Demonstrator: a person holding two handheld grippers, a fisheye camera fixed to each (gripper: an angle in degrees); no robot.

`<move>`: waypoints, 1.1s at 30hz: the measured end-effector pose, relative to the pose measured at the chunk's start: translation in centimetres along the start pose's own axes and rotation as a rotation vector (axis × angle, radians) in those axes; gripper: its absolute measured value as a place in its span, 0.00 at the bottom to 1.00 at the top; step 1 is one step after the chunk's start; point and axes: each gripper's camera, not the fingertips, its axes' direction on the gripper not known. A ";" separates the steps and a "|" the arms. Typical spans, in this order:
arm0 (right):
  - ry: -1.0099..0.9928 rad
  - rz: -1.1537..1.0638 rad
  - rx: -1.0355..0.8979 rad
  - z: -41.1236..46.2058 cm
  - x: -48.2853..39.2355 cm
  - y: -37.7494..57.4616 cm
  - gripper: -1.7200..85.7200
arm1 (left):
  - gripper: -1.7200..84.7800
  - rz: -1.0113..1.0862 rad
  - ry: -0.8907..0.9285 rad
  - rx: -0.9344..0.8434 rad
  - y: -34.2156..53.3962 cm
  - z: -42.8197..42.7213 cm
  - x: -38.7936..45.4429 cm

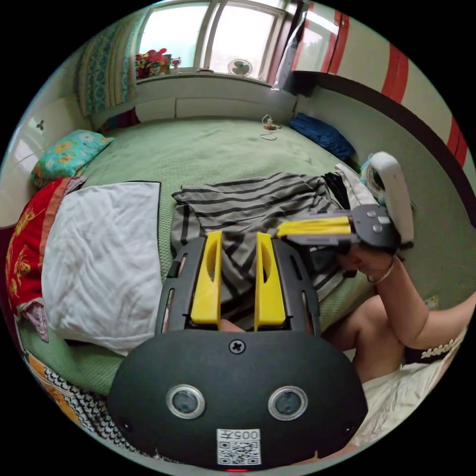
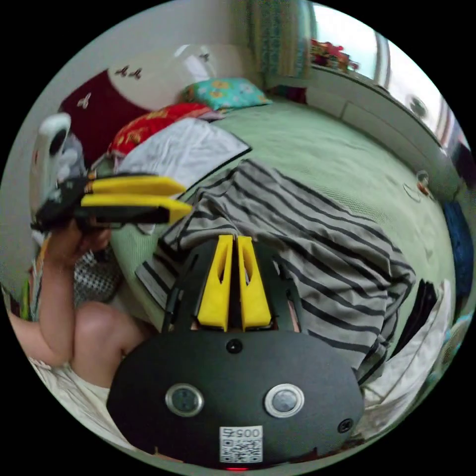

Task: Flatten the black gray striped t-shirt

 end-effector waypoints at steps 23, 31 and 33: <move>-0.087 -0.095 0.262 -4.9 -0.6 1.8 0.14 | 0.04 -0.115 -0.106 0.073 -0.9 1.3 0.3; 0.017 -0.250 0.119 -3.9 -2.0 2.2 0.19 | 0.03 -0.221 -0.178 0.198 0.2 -0.3 -1.0; 0.106 -0.261 0.089 -3.2 -2.3 2.3 0.19 | 0.03 -0.224 -0.186 0.202 0.3 -0.2 -1.0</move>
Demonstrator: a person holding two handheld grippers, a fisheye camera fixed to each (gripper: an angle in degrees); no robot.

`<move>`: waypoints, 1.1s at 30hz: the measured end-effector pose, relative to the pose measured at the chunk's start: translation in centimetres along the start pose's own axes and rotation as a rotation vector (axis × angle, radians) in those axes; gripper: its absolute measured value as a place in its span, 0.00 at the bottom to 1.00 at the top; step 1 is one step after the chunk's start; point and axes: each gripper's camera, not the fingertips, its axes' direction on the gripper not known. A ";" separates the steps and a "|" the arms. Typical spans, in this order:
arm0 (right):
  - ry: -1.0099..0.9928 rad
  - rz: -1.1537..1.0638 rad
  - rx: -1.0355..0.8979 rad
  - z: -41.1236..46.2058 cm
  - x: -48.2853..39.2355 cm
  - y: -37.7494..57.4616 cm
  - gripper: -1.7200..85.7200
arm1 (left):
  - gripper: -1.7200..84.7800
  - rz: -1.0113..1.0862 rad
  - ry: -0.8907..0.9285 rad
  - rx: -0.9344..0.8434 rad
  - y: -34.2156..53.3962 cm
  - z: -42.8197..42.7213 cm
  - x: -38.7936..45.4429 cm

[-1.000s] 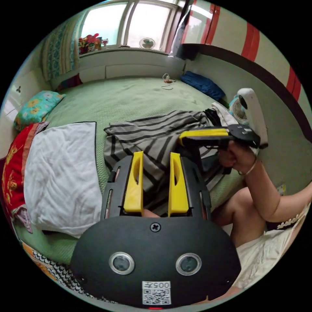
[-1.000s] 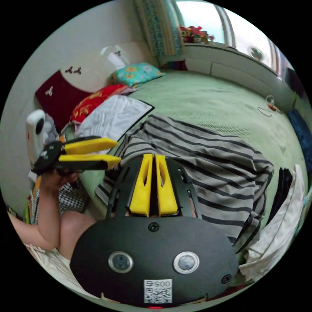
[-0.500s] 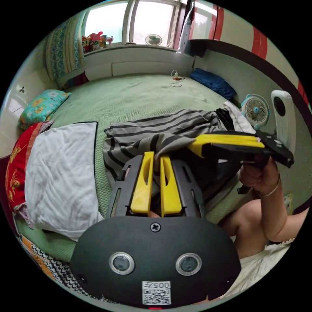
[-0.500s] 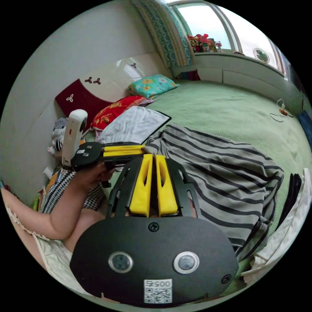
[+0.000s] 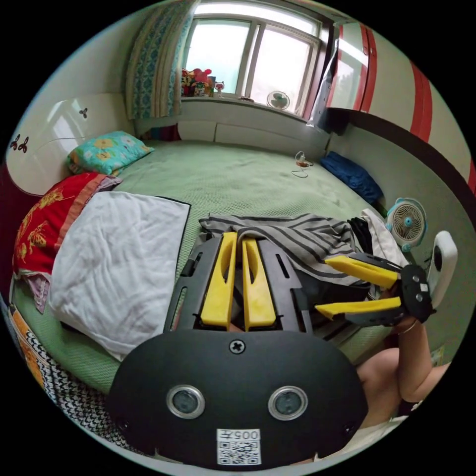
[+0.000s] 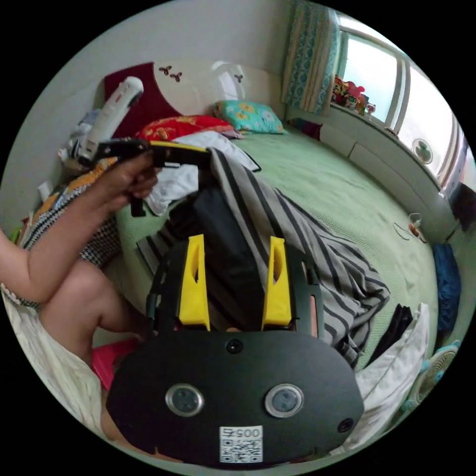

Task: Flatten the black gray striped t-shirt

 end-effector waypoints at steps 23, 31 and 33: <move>0.102 0.290 0.037 -1.7 6.4 0.2 0.00 | 0.03 -0.123 0.091 0.117 1.2 1.6 -2.6; 0.124 0.321 -0.008 -1.7 12.1 -7.1 0.00 | 0.06 -0.098 0.123 0.131 1.4 2.8 -3.8; 0.118 0.334 -0.019 -1.3 14.2 -9.4 0.00 | 0.06 -0.076 0.154 0.133 1.5 3.1 -3.8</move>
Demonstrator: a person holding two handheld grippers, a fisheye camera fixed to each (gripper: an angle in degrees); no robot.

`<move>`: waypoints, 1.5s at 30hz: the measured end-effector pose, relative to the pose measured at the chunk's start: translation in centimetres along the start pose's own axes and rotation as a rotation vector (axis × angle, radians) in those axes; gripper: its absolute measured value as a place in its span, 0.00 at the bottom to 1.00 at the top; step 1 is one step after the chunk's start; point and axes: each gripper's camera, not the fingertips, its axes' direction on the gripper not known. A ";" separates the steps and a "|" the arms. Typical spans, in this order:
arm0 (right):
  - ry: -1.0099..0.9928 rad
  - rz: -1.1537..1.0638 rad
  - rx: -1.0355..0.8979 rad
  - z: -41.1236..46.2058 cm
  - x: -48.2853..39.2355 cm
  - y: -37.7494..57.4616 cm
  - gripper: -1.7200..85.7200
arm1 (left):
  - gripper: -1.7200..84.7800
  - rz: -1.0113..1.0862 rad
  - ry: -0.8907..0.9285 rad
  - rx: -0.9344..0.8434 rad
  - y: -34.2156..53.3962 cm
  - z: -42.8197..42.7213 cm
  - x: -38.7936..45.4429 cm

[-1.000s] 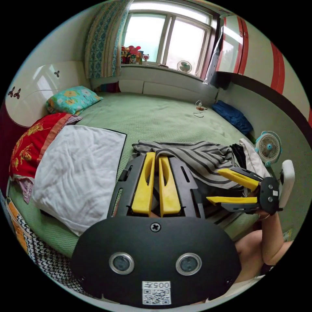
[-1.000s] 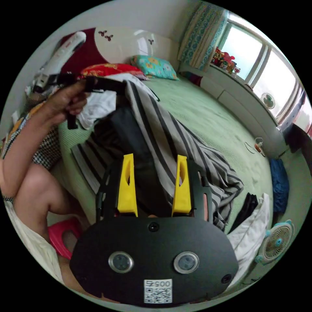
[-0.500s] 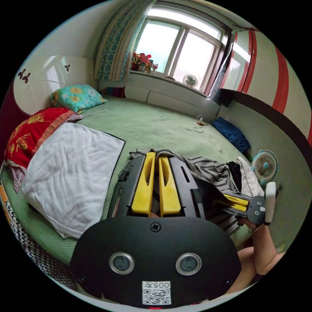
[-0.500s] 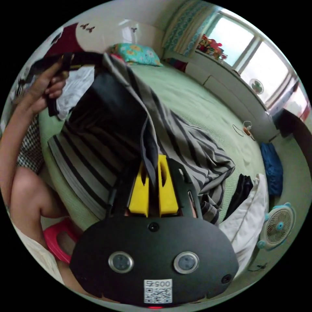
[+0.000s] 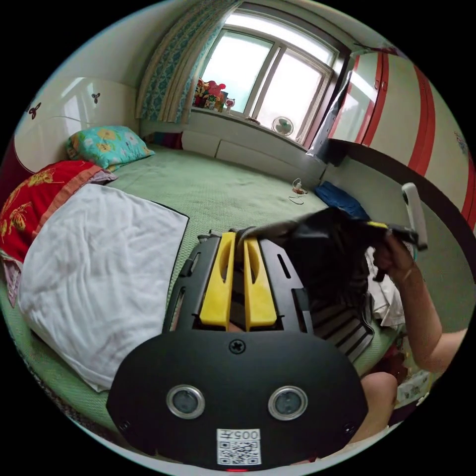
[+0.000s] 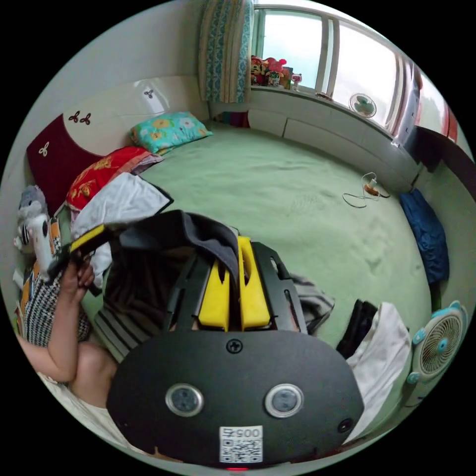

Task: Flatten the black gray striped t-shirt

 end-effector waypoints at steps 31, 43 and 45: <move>0.043 0.134 -0.181 -5.5 7.7 14.5 0.17 | 0.13 0.116 -0.099 -0.182 2.2 -4.6 4.6; 0.247 0.266 -0.374 -4.4 5.2 27.1 0.09 | 0.17 0.134 -0.132 -0.621 8.7 -4.9 8.5; 0.220 0.271 -0.330 -5.0 5.6 28.2 0.05 | 0.17 0.101 -0.120 -0.731 10.0 -3.4 8.7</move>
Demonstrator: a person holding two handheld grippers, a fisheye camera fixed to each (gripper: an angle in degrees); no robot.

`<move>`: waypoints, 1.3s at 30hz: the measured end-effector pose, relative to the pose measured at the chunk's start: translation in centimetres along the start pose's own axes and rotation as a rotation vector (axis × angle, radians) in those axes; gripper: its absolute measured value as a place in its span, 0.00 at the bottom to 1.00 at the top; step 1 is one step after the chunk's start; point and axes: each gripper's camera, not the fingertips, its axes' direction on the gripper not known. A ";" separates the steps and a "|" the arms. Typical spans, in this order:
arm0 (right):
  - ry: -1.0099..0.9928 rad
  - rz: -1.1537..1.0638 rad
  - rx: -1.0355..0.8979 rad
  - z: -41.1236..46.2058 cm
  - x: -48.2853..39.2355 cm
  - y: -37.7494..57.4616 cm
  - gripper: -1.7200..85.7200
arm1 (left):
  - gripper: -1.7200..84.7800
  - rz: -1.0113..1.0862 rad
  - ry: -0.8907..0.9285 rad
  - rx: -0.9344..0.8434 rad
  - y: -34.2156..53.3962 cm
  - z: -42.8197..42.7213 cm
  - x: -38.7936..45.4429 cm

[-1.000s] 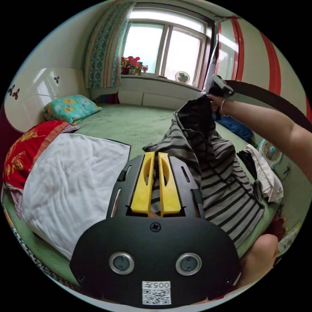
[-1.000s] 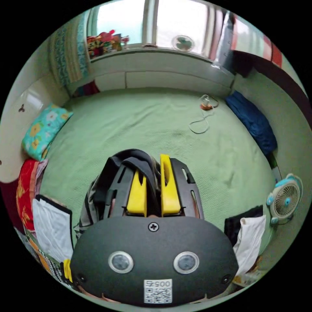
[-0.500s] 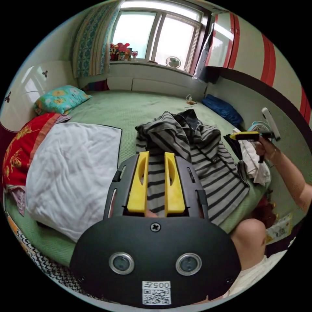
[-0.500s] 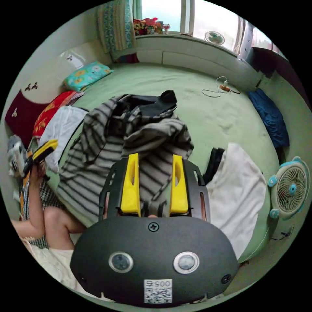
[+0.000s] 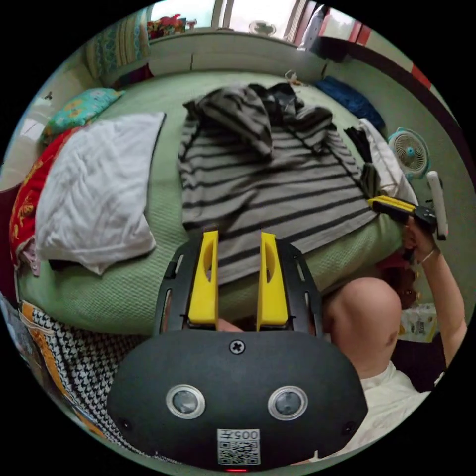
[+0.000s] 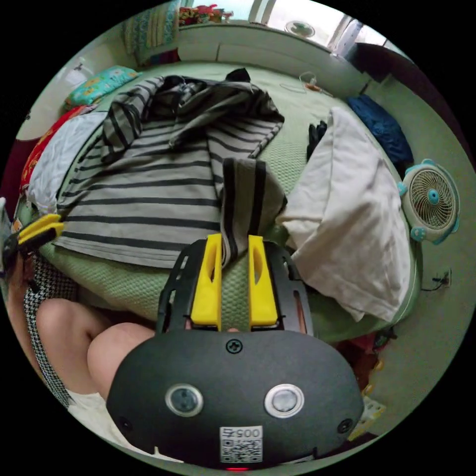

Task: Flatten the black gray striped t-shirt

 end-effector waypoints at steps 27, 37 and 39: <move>-0.481 0.060 0.281 -13.4 7.3 17.3 0.00 | 0.03 0.009 0.067 0.338 15.1 -15.9 1.6; -0.340 0.112 0.205 -13.9 2.9 20.7 0.00 | 0.03 0.103 0.216 0.280 17.8 -14.3 -1.9; -0.315 0.107 0.187 -14.1 2.6 20.2 0.00 | 0.03 0.118 0.222 0.274 18.0 -14.4 -2.2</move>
